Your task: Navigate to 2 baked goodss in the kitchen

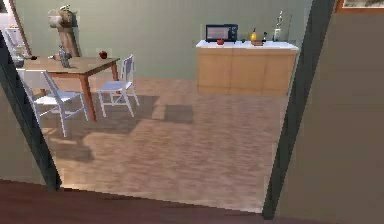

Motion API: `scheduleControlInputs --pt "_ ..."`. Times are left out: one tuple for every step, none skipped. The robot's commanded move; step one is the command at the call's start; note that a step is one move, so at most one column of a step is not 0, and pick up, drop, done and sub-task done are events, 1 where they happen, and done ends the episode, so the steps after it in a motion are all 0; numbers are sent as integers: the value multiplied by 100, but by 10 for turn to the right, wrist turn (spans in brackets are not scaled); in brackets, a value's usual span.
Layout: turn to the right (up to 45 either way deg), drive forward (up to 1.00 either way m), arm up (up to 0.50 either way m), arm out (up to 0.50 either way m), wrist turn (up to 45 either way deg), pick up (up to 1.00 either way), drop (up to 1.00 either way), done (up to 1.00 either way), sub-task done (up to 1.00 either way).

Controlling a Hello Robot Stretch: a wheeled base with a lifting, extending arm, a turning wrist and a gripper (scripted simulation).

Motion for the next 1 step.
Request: scheduleControlInputs --pt "0 90 0 0 0 0 0 0 0"
